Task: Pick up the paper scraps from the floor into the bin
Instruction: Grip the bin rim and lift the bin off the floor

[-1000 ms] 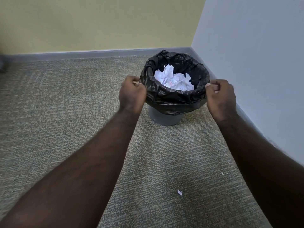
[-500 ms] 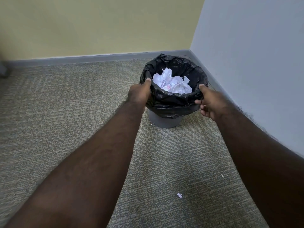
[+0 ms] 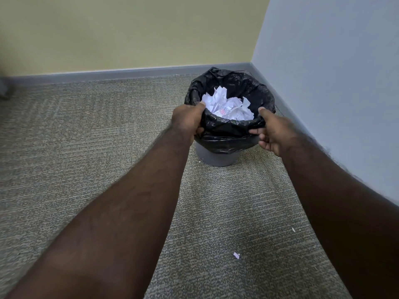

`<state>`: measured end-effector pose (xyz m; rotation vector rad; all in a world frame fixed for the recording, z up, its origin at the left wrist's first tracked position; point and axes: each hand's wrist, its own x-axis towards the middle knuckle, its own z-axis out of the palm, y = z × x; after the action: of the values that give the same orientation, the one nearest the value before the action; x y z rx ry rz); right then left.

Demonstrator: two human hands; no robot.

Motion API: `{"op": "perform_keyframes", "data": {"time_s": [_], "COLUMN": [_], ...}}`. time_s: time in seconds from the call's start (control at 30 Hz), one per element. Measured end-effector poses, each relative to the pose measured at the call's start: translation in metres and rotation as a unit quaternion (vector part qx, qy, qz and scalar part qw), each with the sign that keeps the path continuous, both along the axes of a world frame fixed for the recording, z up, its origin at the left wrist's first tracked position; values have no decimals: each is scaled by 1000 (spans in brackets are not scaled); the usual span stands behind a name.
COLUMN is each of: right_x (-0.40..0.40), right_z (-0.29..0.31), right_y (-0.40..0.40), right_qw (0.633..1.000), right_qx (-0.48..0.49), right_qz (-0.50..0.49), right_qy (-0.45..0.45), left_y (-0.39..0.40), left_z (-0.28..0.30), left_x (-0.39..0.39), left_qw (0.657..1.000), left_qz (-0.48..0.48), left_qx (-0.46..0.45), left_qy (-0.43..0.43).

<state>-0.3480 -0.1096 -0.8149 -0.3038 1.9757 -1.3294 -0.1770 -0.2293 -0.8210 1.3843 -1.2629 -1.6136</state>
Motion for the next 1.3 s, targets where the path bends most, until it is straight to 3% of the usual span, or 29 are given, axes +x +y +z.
{"op": "perform_keyframes", "data": {"time_s": [0.17,0.3,0.67,1.3], "right_x": [5,10,19,62], "right_z": [2,3,27,217], "right_y": [-3,-11,9,40], "right_qw": [1000,997,995,996], "right_qx": [-2,-27,-69,-38], "right_qz": [-6,-58,-69,-49], "right_qy": [5,35,36,68], "left_y": [-1,-1,18,48], "left_z": [3,6,36,215], "left_x": [-4,-5,3,46], "left_qw": [999,1000,1000,997], "left_qz": [6,7,-6,27], "left_qx": [15,14,12,69], "left_qy": [29,24,6,23]}}
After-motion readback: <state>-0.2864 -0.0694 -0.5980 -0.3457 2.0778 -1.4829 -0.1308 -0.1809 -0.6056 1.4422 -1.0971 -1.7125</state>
